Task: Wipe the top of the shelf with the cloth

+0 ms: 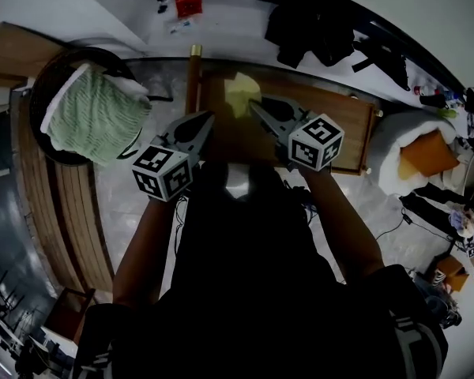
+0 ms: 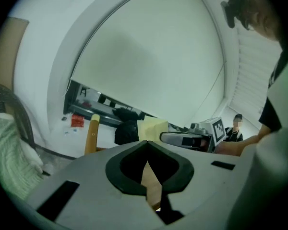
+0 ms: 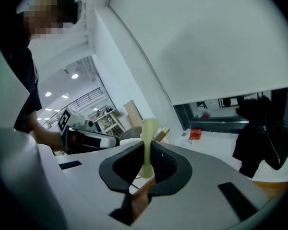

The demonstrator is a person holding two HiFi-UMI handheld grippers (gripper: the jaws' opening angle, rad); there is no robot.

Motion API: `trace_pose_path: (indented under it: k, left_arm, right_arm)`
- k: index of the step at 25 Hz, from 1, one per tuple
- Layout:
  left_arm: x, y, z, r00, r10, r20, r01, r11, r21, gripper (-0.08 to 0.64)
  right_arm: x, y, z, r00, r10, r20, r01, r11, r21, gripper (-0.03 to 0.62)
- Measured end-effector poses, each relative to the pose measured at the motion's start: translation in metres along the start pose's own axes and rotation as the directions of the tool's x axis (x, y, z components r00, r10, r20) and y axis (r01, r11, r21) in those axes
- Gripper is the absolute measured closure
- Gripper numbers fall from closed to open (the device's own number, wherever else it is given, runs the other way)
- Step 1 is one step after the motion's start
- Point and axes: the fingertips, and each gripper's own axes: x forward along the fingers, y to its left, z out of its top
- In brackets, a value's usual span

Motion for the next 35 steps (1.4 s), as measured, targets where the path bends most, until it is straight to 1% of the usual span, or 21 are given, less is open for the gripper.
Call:
trace_pose_path:
  k: [2,4,6,11,17,19,22,24,26,27,29,32,35]
  left_arm:
    - [0.010,0.013,-0.007,0.997,0.074,-0.028,-0.076,0.995,-0.064,0.549]
    - [0.021,0.023,-0.014,0.990,0.135,-0.047,-0.140,0.980,-0.139,0.549]
    - [0.032,0.031,-0.020,0.982,0.179,-0.067,-0.188,0.964,-0.186,0.549]
    - [0.055,0.048,-0.036,0.947,0.292,-0.133,-0.312,0.934,-0.173,0.549]
    - [0.073,0.074,-0.033,0.910,0.389,-0.143,-0.410,0.898,-0.163,0.549]
    - [0.075,0.077,-0.031,0.902,0.405,-0.146,-0.425,0.892,-0.152,0.549]
    - [0.076,0.077,-0.032,0.902,0.403,-0.157,-0.423,0.896,-0.132,0.549]
    - [0.078,0.079,-0.035,0.901,0.397,-0.173,-0.423,0.894,-0.150,0.549]
    - [0.079,0.081,-0.037,0.898,0.399,-0.186,-0.430,0.886,-0.173,0.549]
    - [0.080,0.083,-0.039,0.894,0.405,-0.192,-0.437,0.884,-0.167,0.549]
    - [0.080,0.087,-0.043,0.886,0.416,-0.205,-0.449,0.880,-0.154,0.549]
    - [0.083,0.091,-0.049,0.883,0.414,-0.222,-0.452,0.876,-0.167,0.549]
    - [0.088,0.091,-0.055,0.880,0.409,-0.241,-0.450,0.879,-0.154,0.549]
  right_arm:
    - [0.011,-0.012,-0.010,1.000,0.000,-0.008,0.001,0.999,0.052,0.546]
    - [0.023,-0.023,-0.021,1.000,-0.002,-0.028,0.004,0.996,0.084,0.546]
    - [0.037,-0.035,-0.034,0.998,-0.019,-0.055,0.025,0.994,0.107,0.546]
    - [0.070,-0.056,-0.065,0.994,-0.055,-0.099,0.077,0.972,0.224,0.546]
    - [0.104,-0.079,-0.100,0.986,-0.085,-0.146,0.118,0.964,0.239,0.546]
    - [0.114,-0.082,-0.111,0.983,-0.083,-0.165,0.124,0.960,0.251,0.546]
    - [0.130,-0.084,-0.123,0.974,-0.084,-0.211,0.138,0.956,0.258,0.546]
    - [0.143,-0.085,-0.130,0.962,-0.085,-0.261,0.148,0.961,0.232,0.546]
    - [0.155,-0.088,-0.133,0.951,-0.097,-0.292,0.160,0.966,0.201,0.546]
    - [0.159,-0.090,-0.134,0.947,-0.106,-0.303,0.172,0.965,0.198,0.546]
    - [0.161,-0.096,-0.137,0.937,-0.131,-0.325,0.205,0.957,0.203,0.546]
    - [0.158,-0.106,-0.144,0.917,-0.173,-0.361,0.254,0.948,0.192,0.546]
    - [0.153,-0.109,-0.147,0.913,-0.178,-0.367,0.263,0.945,0.196,0.546]
